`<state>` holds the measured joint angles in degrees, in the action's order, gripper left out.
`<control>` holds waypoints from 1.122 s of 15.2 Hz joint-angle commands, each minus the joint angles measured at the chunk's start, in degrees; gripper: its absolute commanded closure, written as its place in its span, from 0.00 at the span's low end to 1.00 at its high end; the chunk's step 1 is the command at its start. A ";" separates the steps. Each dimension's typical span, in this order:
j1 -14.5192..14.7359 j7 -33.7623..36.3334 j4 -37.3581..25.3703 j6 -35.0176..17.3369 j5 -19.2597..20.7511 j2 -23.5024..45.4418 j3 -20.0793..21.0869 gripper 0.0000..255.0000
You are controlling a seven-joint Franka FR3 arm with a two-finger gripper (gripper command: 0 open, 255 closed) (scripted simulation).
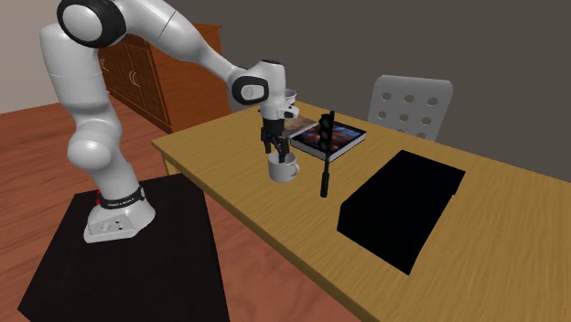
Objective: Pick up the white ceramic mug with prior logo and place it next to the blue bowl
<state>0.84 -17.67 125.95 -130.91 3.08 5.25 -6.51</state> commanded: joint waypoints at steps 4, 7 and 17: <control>-0.05 -0.06 0.43 -0.92 -0.03 0.46 -0.03 0.00; -0.05 -0.06 0.43 -0.92 -0.03 0.46 -0.03 0.00; -0.05 -0.07 0.41 -0.90 -0.03 0.46 -0.03 1.00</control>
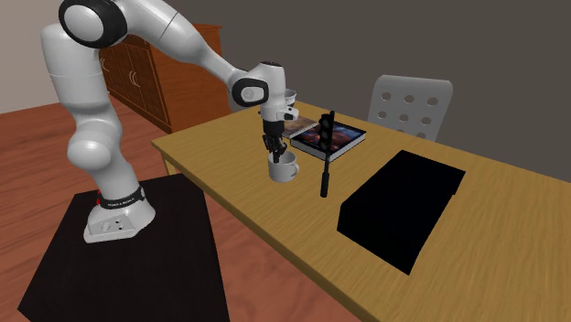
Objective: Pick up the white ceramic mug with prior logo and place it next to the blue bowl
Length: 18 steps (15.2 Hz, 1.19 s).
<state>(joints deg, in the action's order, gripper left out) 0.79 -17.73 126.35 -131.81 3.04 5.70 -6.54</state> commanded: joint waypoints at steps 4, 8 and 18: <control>0.03 0.00 -0.83 2.20 0.10 -1.35 0.00 1.00; 0.08 -0.02 -2.13 5.16 0.22 -3.02 0.01 1.00; 0.17 -0.13 -6.24 12.62 0.39 -6.38 0.08 1.00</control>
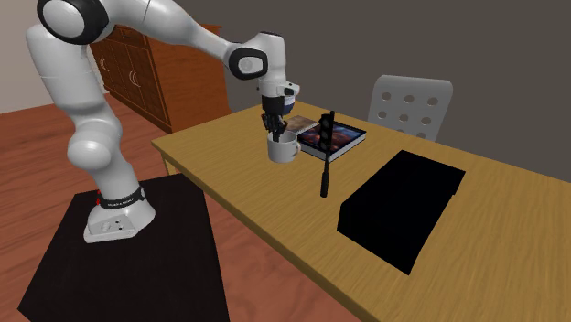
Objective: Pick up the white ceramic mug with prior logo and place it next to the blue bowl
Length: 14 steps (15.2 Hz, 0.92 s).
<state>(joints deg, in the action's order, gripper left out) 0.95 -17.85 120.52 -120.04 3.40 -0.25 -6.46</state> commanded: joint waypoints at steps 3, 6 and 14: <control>0.03 -0.07 -1.88 3.10 0.06 -1.21 0.03 1.00; 0.05 -0.13 -3.46 5.35 0.08 -1.89 0.06 1.00; 0.11 -0.32 -8.24 11.38 0.08 -3.16 0.14 1.00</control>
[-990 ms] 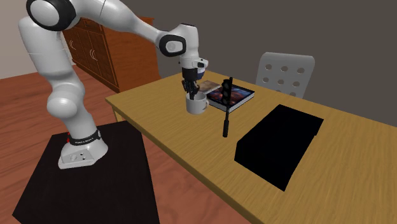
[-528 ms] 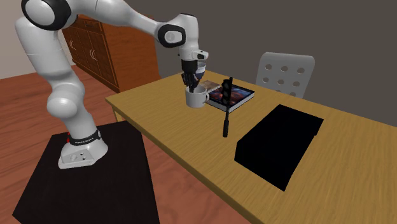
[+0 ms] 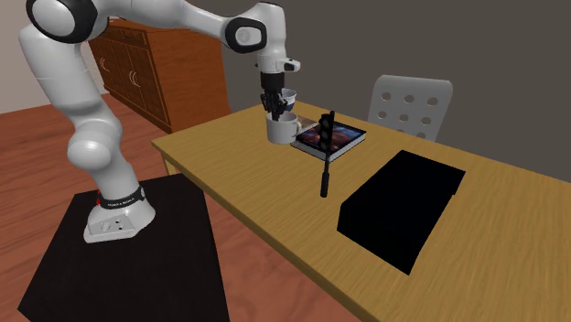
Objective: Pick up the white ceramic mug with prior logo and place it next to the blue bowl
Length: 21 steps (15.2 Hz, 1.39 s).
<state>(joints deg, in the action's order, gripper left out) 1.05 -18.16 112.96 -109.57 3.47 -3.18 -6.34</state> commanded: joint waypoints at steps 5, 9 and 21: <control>0.04 -0.14 -3.56 4.17 -0.01 -0.60 0.06 1.00; 2.60 5.15 -4.93 4.69 -0.32 0.53 2.90 1.00; 10.42 20.40 -15.62 7.62 -0.32 9.06 10.49 1.00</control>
<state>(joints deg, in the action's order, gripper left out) 10.58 0.54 98.84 -102.45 3.05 4.81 3.40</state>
